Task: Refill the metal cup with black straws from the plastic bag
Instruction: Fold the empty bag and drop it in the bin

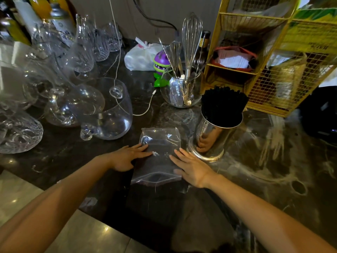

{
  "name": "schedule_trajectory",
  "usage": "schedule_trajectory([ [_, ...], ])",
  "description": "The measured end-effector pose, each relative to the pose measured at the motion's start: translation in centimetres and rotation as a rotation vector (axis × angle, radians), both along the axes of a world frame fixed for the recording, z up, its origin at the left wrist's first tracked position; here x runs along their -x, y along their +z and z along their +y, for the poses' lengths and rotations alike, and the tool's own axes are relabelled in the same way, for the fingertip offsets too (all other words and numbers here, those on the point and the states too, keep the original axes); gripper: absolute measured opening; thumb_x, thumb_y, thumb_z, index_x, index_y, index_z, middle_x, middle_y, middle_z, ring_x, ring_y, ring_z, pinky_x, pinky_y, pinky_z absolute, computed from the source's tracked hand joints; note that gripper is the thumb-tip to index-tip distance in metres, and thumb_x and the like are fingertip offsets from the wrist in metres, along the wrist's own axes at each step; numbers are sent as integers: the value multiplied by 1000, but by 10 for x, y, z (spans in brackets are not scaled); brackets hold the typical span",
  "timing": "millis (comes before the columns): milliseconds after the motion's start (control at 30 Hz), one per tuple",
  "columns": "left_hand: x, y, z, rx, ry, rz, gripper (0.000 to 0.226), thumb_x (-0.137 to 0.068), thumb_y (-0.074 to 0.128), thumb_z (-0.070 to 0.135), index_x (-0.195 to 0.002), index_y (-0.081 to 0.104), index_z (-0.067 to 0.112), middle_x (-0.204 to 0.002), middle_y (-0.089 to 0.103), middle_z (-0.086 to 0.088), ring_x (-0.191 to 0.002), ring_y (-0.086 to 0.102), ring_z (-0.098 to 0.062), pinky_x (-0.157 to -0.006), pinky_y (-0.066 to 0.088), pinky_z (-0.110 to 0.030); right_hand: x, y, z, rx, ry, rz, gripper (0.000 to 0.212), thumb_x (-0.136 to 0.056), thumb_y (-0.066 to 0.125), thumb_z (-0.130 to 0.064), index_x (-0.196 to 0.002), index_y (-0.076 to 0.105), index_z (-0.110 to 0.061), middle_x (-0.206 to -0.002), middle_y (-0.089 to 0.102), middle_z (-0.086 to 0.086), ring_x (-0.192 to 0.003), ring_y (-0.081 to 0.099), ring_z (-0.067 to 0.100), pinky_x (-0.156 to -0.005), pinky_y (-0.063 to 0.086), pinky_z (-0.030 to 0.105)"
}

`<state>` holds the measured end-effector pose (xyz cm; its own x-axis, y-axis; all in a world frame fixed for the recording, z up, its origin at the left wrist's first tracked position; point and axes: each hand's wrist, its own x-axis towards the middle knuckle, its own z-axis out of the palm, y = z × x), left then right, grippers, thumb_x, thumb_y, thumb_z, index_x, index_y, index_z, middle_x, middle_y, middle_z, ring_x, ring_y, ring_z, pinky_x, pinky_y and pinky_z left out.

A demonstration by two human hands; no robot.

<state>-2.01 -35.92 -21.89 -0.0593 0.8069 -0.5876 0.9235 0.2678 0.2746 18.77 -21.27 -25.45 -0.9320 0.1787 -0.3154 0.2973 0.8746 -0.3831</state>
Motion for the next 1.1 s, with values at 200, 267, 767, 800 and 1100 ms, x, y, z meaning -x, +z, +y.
schedule_trajectory([
  [200, 3, -1, -14, -139, 133, -151, 69, -80, 58, 7, -136, 24, 31, -153, 8, 2, -140, 4, -13, -114, 9, -34, 5, 3, 0, 171, -122, 106, 44, -96, 32, -27, -139, 26, -18, -154, 17, 6, -143, 0, 18, -115, -2, 29],
  [267, 3, -3, -16, -265, 203, -181, 53, -82, 60, 15, -130, 40, 26, -150, 23, 0, -137, 18, -11, -108, 17, -22, 6, 5, 1, 249, -156, 131, 42, -97, 30, -27, -137, 31, -15, -152, 24, 7, -143, 5, 17, -118, 3, 32],
  [767, -19, -1, -11, -455, 637, -376, 22, -90, 47, 18, -79, 64, 9, -78, 66, -6, -77, 64, -17, -72, 47, -22, 16, 17, -2, 526, -556, 367, 24, -92, 45, -25, -68, 46, -22, -71, 62, 5, -74, 64, 23, -73, 53, 41],
  [800, -20, -2, -10, -436, 660, -400, 23, -90, 46, 18, -78, 63, 8, -77, 67, -7, -74, 65, -17, -71, 47, -22, 16, 15, -2, 505, -576, 352, 25, -91, 46, -24, -67, 47, -19, -73, 63, 11, -74, 64, 25, -72, 52, 40],
  [1100, -32, -13, 1, -413, 808, -227, 24, -87, 52, 25, -65, 56, 16, -61, 62, -1, -54, 60, -8, -53, 45, -16, 13, 2, -6, 335, -688, 329, 26, -87, 55, -25, -63, 45, -19, -61, 58, 5, -59, 57, 20, -63, 50, 38],
])
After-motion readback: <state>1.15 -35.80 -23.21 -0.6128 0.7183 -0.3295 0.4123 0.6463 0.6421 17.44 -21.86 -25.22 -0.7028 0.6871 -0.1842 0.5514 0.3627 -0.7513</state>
